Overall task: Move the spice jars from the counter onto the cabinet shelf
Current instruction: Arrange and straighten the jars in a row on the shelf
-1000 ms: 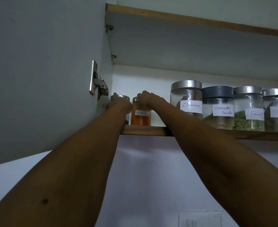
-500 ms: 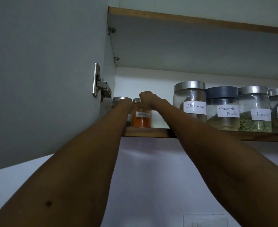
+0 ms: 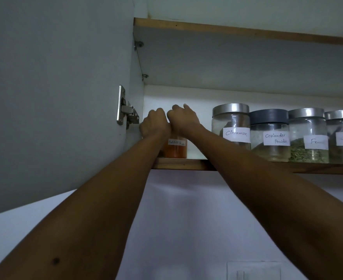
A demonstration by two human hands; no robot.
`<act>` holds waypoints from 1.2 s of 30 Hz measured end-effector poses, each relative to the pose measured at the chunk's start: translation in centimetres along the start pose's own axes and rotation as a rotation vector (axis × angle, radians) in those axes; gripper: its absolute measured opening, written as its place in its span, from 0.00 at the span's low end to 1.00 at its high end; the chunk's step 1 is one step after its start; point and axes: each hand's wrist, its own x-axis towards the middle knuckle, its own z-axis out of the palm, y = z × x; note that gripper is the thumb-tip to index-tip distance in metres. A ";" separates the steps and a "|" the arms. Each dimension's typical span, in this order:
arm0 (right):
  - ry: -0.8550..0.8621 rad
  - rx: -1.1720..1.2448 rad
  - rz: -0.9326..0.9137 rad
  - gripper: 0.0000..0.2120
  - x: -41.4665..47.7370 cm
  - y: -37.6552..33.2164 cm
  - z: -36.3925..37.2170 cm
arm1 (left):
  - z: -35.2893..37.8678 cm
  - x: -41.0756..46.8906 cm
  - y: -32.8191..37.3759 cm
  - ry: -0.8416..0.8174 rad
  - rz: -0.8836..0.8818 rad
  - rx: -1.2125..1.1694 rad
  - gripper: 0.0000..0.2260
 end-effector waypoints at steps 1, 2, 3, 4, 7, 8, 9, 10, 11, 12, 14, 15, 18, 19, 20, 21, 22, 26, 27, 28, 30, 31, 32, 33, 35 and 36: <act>0.024 0.005 -0.028 0.12 -0.3 0.1 -1.1 | -0.5 -0.4 0.4 0.066 0.047 -0.013 0.11; 0.050 0.013 -0.058 0.11 -0.7 0.2 -2.3 | -1.0 -0.6 0.8 0.123 0.083 -0.043 0.11; 0.081 0.015 -0.092 0.10 -1.0 0.4 -3.6 | -1.4 -0.9 1.1 0.176 0.110 -0.097 0.11; 0.111 0.012 -0.121 0.10 -1.3 0.8 -4.8 | -1.8 -1.1 1.5 0.223 0.133 -0.167 0.11; 0.169 0.044 -0.118 0.12 -2.9 3.0 -7.9 | -2.7 -1.7 2.9 0.262 0.242 -0.326 0.10; 0.186 0.079 -0.087 0.12 -3.4 4.0 -8.6 | -2.8 -1.9 3.4 0.243 0.295 -0.356 0.10; 0.205 0.126 -0.048 0.12 -4.1 5.2 -9.2 | -2.9 -2.2 4.1 0.228 0.358 -0.380 0.11; 0.224 0.189 -0.010 0.12 -4.9 6.4 -9.7 | -3.0 -2.6 4.8 0.211 0.422 -0.397 0.12; 0.242 0.259 0.030 0.12 -5.8 7.6 -10.1 | -3.2 -3.0 5.7 0.190 0.481 -0.411 0.14; 0.252 0.321 0.064 0.11 -6.7 8.7 -10.4 | -3.3 -3.4 6.4 0.160 0.535 -0.422 0.15; 0.224 0.380 0.115 0.11 -8.4 11.0 -10.5 | -3.4 -4.3 7.7 0.074 0.626 -0.386 0.19; 0.190 0.371 0.136 0.11 -9.1 12.1 -10.5 | -3.4 -4.6 8.1 0.034 0.663 -0.336 0.22; 0.060 0.329 0.173 0.17 -11.4 15.0 -10.3 | -3.1 -5.3 8.4 -0.033 0.701 -0.223 0.29; 0.014 0.336 0.182 0.22 -12.1 15.7 -10.4 | -3.1 -5.5 8.3 -0.047 0.700 -0.210 0.30; -0.039 0.344 0.193 0.27 -12.8 16.2 -10.7 | -3.0 -5.6 8.1 -0.067 0.703 -0.190 0.32; -0.094 0.344 0.203 0.32 -13.4 16.7 -10.9 | -3.0 -5.8 7.9 -0.094 0.710 -0.161 0.34; -0.140 0.328 0.206 0.35 -13.9 17.1 -11.0 | -3.0 -6.0 7.8 -0.120 0.714 -0.134 0.37; -0.280 0.212 0.141 0.31 -15.3 17.6 -11.3 | -3.2 -6.5 7.7 -0.143 0.741 -0.036 0.47; -0.302 0.188 0.121 0.31 -15.4 17.6 -11.2 | -3.2 -6.4 7.7 -0.142 0.754 -0.005 0.49; -0.316 0.167 0.108 0.32 -15.5 17.5 -11.2 | -3.2 -6.3 7.7 -0.143 0.764 0.024 0.51; -0.325 0.120 0.083 0.33 -15.5 17.6 -10.9 | -3.2 -6.2 7.7 -0.156 0.767 0.054 0.53; -0.324 0.105 0.071 0.33 -15.4 17.6 -10.8 | -3.2 -6.2 7.7 -0.165 0.761 0.051 0.53; -0.323 0.098 0.060 0.33 -15.3 17.7 -10.7 | -3.2 -6.2 7.8 -0.172 0.757 0.040 0.53; -0.325 0.098 0.049 0.33 -15.2 17.8 -10.6 | -3.2 -6.3 7.8 -0.174 0.758 0.030 0.53; -0.329 0.102 0.032 0.33 -14.9 17.8 -10.6 | -3.3 -6.2 7.9 -0.175 0.763 0.018 0.52; -0.333 0.101 0.024 0.32 -14.7 17.7 -10.6 | -3.3 -6.1 7.8 -0.179 0.761 0.010 0.52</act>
